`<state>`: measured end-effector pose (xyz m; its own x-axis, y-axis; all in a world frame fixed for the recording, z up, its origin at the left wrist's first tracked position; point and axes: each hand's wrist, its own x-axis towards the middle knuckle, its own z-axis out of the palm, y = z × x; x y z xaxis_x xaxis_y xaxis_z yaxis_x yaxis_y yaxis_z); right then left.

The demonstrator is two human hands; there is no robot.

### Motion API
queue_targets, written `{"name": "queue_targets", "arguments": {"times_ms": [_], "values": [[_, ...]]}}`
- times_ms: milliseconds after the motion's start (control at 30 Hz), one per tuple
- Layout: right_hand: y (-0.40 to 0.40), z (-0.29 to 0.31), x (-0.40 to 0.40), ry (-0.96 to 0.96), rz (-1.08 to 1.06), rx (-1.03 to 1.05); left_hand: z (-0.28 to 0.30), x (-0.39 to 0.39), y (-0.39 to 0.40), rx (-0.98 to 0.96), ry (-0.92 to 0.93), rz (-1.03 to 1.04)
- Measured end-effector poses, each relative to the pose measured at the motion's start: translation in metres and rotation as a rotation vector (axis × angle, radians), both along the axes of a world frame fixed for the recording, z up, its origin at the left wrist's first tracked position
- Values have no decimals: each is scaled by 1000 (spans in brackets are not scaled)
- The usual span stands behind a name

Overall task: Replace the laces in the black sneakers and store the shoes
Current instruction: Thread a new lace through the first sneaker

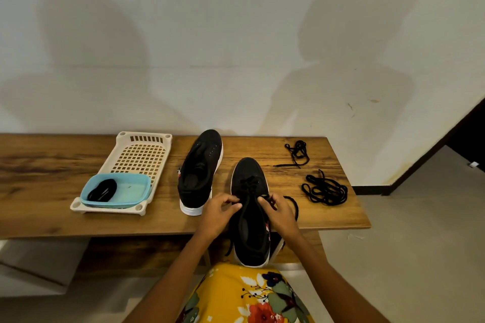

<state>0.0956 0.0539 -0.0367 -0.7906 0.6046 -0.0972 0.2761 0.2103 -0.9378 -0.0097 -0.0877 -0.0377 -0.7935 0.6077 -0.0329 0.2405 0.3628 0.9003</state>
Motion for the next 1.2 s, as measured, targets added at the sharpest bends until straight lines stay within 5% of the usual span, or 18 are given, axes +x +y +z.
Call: {"name": "queue_targets", "arguments": {"times_ms": [267, 467, 633, 867, 1100, 1200], "values": [[30, 20, 27, -105, -97, 171, 15, 3, -8, 181, -197, 370], [32, 57, 26, -163, -30, 234, 35, 0, -5, 243, -301, 430], [21, 105, 15, -122, 64, 33, 78, 0, 5, 58, -34, 175], [2, 204, -10, 158, 108, -140, 183, 7, 25, 30, -27, -204], [-18, 275, -6, 317, 211, -139, 261, 20, 20, 87, 51, -184], [-21, 293, -4, 514, 25, -275, 277, 25, 13, 90, 67, -150]]}}
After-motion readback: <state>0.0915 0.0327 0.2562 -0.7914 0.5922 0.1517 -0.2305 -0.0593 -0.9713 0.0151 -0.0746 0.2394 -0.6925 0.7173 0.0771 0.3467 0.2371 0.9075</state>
